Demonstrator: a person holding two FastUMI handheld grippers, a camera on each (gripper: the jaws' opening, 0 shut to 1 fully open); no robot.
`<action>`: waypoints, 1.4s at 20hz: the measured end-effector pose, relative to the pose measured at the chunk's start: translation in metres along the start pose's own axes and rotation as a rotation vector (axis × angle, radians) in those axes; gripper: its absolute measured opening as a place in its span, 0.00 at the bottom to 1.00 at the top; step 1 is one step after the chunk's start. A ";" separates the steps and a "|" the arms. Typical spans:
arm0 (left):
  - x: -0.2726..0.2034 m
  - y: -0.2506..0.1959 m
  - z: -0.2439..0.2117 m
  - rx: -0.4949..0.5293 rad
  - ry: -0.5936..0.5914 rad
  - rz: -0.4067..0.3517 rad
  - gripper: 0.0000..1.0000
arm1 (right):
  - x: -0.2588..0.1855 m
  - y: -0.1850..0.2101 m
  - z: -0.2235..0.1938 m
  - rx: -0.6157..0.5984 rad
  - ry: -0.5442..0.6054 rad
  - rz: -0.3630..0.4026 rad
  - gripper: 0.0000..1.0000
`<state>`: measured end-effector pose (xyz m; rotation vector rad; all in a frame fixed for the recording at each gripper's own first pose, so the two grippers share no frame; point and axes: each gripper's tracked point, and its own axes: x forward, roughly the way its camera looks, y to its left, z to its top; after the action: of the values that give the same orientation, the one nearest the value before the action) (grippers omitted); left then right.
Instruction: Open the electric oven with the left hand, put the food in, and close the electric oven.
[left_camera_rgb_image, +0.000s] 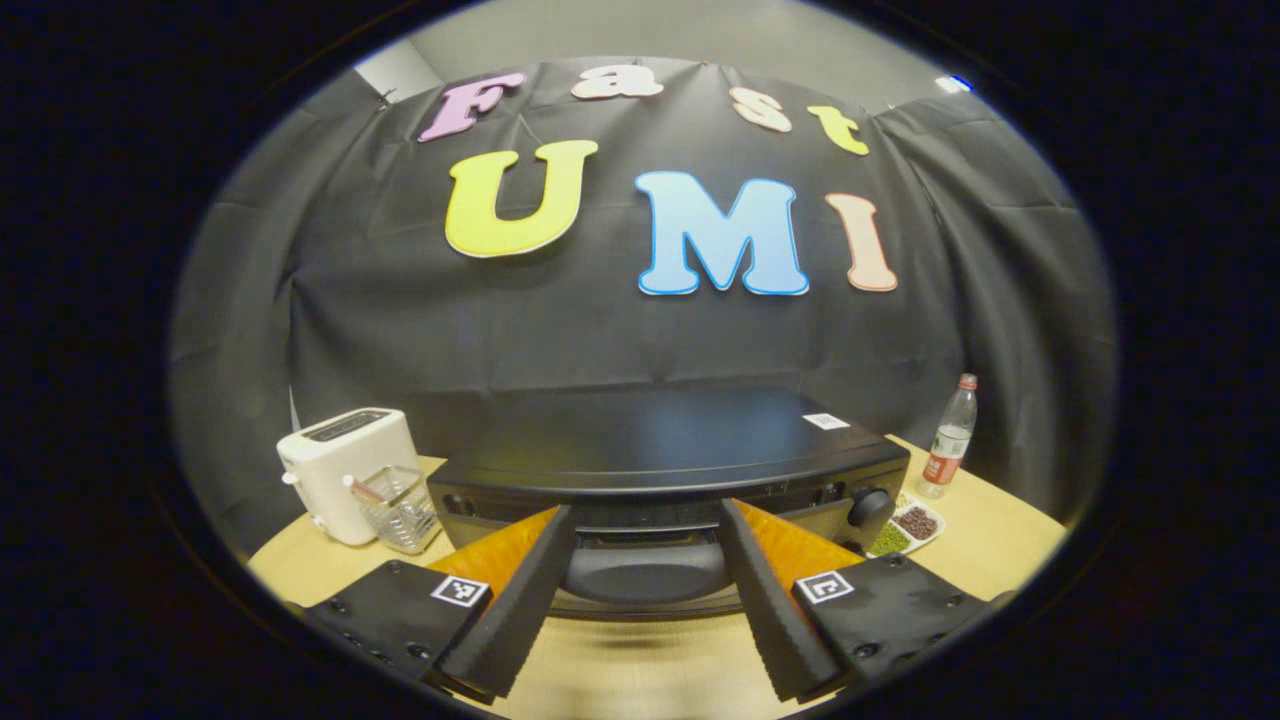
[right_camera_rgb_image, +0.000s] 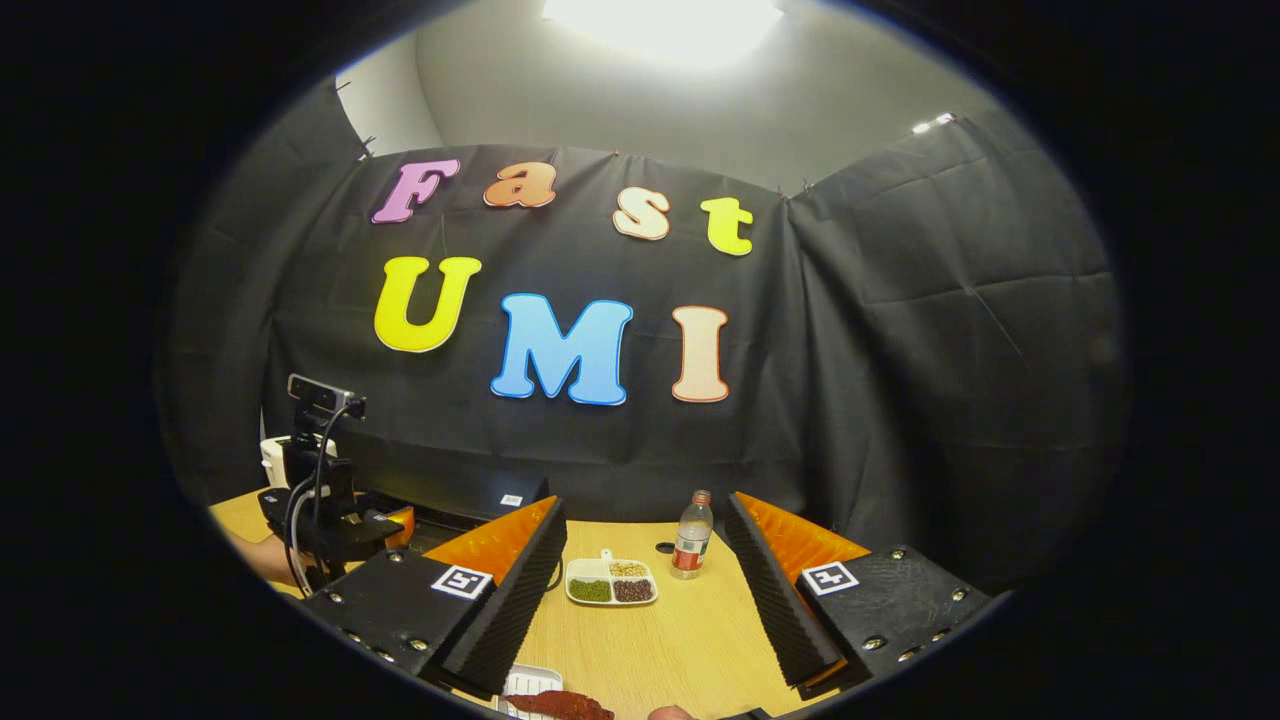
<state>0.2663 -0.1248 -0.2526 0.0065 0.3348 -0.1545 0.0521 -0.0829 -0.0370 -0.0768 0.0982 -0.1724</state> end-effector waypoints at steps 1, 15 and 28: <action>-0.007 -0.001 -0.003 -0.001 0.004 0.001 0.98 | 0.001 0.000 0.000 0.003 0.002 0.003 0.97; -0.070 -0.007 -0.077 0.036 0.116 -0.011 0.96 | -0.013 0.001 -0.006 -0.012 0.012 0.072 0.97; -0.091 -0.012 -0.177 -0.012 0.295 0.011 0.99 | -0.034 -0.004 -0.012 -0.102 0.041 0.107 0.97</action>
<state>0.1215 -0.1171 -0.3895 0.0189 0.6300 -0.1410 0.0165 -0.0818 -0.0455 -0.1695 0.1513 -0.0622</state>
